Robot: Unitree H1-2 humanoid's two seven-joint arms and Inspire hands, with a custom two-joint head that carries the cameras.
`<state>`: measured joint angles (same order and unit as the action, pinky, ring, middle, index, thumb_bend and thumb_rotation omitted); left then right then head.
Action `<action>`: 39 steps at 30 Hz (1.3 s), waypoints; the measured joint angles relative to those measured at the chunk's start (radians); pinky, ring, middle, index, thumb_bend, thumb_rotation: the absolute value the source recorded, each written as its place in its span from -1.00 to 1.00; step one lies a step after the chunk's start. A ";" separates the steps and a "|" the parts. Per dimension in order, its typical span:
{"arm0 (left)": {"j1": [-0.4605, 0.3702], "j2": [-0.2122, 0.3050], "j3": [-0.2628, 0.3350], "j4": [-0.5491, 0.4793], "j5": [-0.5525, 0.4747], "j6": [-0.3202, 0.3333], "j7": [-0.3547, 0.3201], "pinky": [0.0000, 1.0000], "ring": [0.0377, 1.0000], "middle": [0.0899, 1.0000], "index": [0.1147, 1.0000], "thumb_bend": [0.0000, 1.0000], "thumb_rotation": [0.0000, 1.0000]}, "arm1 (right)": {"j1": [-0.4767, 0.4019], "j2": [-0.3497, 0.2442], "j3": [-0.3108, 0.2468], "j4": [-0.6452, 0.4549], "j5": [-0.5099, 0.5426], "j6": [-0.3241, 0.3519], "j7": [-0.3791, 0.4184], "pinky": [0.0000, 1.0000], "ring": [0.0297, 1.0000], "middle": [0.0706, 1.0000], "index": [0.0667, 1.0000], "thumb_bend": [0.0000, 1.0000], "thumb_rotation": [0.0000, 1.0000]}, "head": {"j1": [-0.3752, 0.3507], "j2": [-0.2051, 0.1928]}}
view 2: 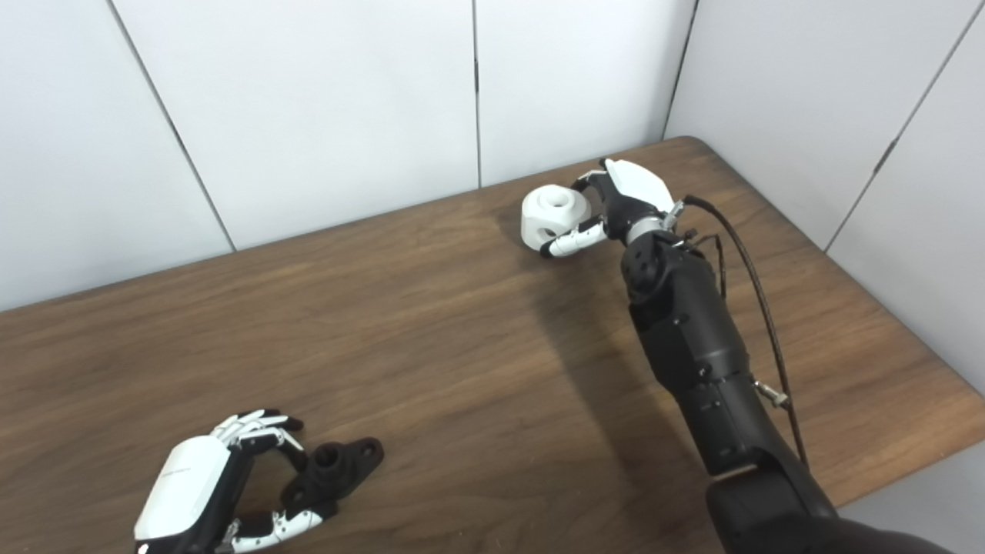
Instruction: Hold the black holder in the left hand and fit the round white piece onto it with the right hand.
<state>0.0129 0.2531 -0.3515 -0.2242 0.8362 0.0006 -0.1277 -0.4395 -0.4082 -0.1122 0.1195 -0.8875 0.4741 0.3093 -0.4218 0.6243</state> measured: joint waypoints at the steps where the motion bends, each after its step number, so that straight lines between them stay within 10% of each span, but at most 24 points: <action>1: 0.000 0.000 0.000 0.000 0.000 0.000 0.000 0.79 0.68 0.47 -0.16 0.04 -0.91 | -0.001 0.000 0.001 0.002 0.004 0.000 -0.003 1.00 1.00 1.00 0.51 0.82 -0.28 | 0.000 0.000; 31: 0.001 -0.002 -0.001 0.000 0.001 0.001 0.001 0.78 0.68 0.47 -0.16 0.04 -0.91 | -0.006 -0.005 0.030 0.032 0.051 0.000 -0.053 1.00 1.00 0.85 0.23 0.69 -0.37 | 0.006 0.003; 35: 0.001 -0.005 -0.002 0.000 0.003 0.001 0.001 0.78 0.68 0.47 -0.16 0.04 -0.91 | 0.000 -0.018 0.036 0.035 0.093 -0.002 -0.090 1.00 1.00 0.78 -0.08 0.12 -0.67 | 0.011 0.005; 39: 0.002 -0.006 -0.002 0.000 0.003 0.001 0.001 0.79 0.69 0.47 -0.16 0.04 -0.91 | 0.013 -0.028 0.040 0.035 0.129 -0.008 -0.151 1.00 1.00 0.73 -0.10 0.05 -0.72 | 0.011 0.006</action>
<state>0.0147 0.2474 -0.3533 -0.2241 0.8393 0.0017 -0.1268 -0.4263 -0.4361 -0.0727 0.1547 -0.7590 0.4659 0.1581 -0.4111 0.6305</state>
